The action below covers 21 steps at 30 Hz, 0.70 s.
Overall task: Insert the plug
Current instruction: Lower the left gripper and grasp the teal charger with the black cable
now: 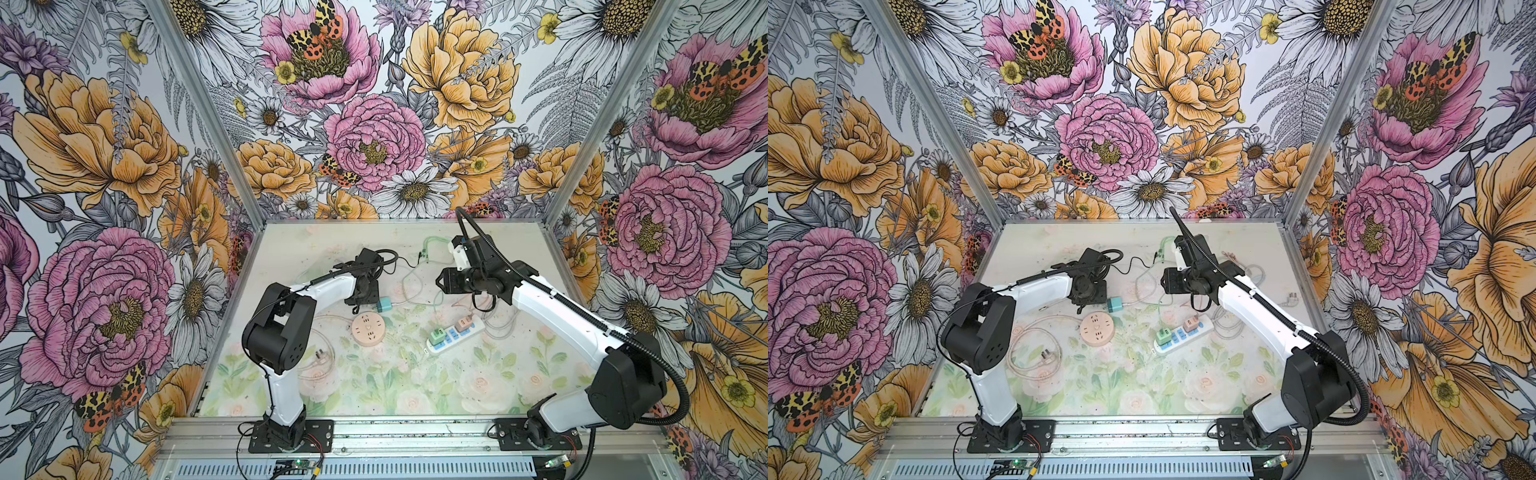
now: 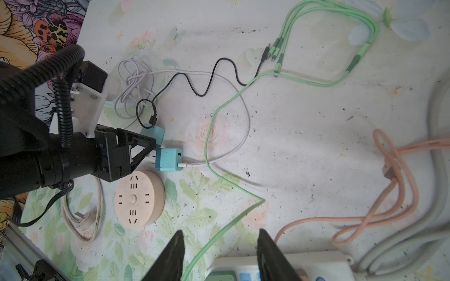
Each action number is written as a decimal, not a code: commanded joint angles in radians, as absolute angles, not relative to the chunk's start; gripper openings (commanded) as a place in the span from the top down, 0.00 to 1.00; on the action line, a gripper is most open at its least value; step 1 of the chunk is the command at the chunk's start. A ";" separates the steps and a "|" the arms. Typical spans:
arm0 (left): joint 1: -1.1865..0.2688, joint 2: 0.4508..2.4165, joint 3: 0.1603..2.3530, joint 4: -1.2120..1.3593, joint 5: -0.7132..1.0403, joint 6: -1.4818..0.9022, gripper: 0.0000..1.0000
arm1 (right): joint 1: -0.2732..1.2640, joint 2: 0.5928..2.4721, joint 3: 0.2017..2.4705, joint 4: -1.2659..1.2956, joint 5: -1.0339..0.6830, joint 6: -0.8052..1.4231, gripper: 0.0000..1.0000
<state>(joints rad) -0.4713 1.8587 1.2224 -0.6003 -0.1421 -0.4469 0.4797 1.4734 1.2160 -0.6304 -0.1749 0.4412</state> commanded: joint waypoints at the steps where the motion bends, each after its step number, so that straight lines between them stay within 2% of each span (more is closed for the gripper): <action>1: -0.480 1.879 1.225 -0.583 -0.165 -0.455 0.48 | 0.474 1.482 1.249 -0.611 -0.190 0.454 0.50; 6: -0.480 1.908 1.228 -0.572 -0.159 -0.445 0.48 | 0.474 1.493 1.252 -0.610 -0.220 0.457 0.50; 13: -0.473 1.875 1.193 -0.523 -0.167 -0.406 0.57 | 0.474 1.531 1.272 -0.609 -0.283 0.453 0.50; 19: -0.472 1.692 1.102 -0.451 -0.156 -0.275 0.61 | 0.482 1.590 1.324 -0.606 -0.374 0.449 0.50; 21: -0.477 1.622 1.048 -0.407 -0.148 -0.221 0.69 | 0.493 1.604 1.339 -0.604 -0.390 0.446 0.50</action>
